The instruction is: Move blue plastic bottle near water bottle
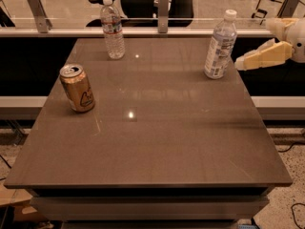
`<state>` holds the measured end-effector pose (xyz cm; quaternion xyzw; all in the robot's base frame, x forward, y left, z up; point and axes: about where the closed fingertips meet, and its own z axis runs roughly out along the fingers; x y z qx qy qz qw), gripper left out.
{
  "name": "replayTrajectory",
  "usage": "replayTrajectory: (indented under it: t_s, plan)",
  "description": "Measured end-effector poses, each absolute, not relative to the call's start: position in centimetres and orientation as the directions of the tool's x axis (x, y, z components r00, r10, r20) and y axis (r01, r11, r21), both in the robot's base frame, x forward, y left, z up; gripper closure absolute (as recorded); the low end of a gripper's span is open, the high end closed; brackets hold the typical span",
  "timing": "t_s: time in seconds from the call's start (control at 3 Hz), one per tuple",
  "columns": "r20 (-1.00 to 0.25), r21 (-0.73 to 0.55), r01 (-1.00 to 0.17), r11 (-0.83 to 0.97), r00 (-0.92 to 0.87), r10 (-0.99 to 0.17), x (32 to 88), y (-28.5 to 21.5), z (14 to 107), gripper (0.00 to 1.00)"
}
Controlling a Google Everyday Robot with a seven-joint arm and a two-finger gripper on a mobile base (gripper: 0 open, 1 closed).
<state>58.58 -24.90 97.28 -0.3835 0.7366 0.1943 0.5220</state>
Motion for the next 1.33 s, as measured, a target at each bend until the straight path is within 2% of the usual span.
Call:
replayTrajectory:
  t_s: [0.67,1.33]
  plan:
    - [-0.908,-0.033,-0.709,0.705,-0.273,-0.318,59.0,-20.5,94.3,0.00]
    - [-0.922,-0.040,-0.639,0.768,-0.272,-0.274,61.0,-20.1,93.8,0.00]
